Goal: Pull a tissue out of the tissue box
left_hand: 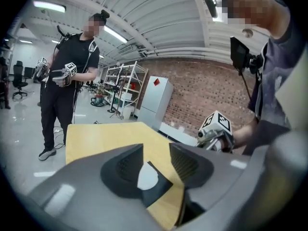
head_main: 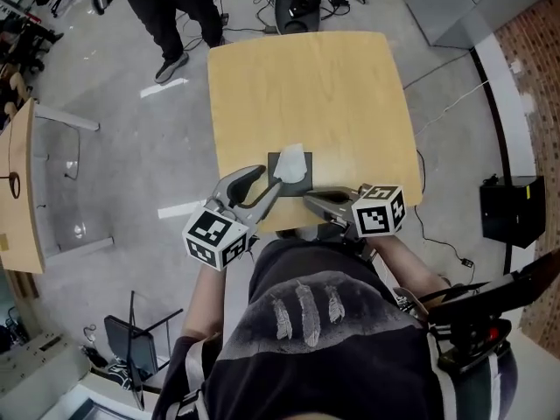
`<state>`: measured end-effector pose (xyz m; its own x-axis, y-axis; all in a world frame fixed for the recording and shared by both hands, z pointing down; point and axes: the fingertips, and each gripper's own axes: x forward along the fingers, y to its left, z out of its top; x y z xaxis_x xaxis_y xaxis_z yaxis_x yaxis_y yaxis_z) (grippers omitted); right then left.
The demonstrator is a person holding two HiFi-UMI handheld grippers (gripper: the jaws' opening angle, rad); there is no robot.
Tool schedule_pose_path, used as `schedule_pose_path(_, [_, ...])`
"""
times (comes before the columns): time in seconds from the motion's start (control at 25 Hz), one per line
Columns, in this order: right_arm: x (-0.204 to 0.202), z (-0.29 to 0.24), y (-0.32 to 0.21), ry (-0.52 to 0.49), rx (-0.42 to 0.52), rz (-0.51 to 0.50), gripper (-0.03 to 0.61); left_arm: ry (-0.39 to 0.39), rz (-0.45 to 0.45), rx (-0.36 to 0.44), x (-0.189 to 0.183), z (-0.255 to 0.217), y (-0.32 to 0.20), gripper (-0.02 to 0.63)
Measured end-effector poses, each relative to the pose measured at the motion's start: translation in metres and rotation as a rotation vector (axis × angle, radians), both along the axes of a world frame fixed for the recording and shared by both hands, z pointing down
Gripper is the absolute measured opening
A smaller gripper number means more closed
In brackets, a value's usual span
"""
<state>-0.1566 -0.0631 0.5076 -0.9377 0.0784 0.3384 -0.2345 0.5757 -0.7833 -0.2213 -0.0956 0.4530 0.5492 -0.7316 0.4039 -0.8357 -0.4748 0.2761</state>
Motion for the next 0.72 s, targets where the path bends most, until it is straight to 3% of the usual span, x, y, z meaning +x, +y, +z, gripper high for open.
schedule_pose_path(0.12, [0.006,0.013,0.0,0.01,0.003,-0.022,-0.003,-0.036,-0.005,-0.051,0.008,0.029,-0.008,0.241])
schedule_pose_path(0.2, [0.007,0.023,0.0,0.022,0.01,-0.044,-0.003,-0.059,-0.011,-0.091,0.01,0.051,-0.014,0.264])
schedule_pose_path(0.6, [-0.004,0.069,-0.005,0.114,0.063,-0.117,-0.003,-0.164,0.001,-0.201,0.013,0.119,-0.04,0.272])
schedule_pose_path(0.72, [0.001,0.083,0.005,0.147,0.036,-0.117,-0.003,-0.165,0.016,-0.233,0.018,0.134,-0.033,0.265])
